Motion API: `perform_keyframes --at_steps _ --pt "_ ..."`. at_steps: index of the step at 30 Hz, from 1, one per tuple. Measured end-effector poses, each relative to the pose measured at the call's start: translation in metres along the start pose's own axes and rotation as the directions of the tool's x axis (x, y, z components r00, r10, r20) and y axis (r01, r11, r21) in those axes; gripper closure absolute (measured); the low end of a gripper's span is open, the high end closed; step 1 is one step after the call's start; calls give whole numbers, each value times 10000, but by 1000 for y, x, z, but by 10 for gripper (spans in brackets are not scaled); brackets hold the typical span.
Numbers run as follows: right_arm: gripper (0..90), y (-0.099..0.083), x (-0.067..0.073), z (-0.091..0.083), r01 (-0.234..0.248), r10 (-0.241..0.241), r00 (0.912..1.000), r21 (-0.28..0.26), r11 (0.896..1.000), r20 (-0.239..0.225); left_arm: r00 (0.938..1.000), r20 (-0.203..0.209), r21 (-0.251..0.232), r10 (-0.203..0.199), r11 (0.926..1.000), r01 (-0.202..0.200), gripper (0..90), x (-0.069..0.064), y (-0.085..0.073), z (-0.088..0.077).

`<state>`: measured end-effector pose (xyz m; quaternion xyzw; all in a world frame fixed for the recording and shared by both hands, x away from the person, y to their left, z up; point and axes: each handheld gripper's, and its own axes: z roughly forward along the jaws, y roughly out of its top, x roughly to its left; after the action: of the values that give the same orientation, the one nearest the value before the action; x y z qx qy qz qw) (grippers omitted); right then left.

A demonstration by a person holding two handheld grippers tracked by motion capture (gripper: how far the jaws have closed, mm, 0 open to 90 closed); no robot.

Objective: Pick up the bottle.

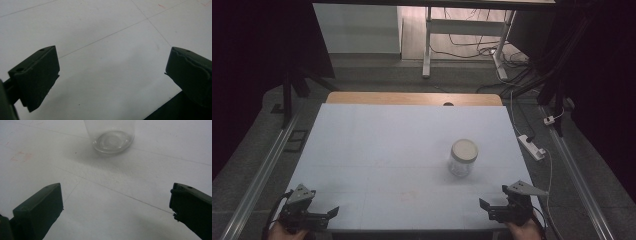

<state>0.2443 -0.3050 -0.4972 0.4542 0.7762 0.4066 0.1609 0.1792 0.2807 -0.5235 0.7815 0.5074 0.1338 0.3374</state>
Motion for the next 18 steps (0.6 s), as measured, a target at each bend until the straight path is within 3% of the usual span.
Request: perform_keyframes --at_steps 7,13,18 --pt "0 1 2 3 230 -223 9995 307 9993 -211 9999 138 80 100 9999 -101 3 -1 0 1" --pt "0 1 2 4 332 -316 9988 412 9986 -375 9994 -59 377 336 9987 -334 5 -4 2 3" --pt "0 1 3 4 446 -425 9980 440 9980 -474 9995 33 341 314 9989 -315 5 -3 1 3"
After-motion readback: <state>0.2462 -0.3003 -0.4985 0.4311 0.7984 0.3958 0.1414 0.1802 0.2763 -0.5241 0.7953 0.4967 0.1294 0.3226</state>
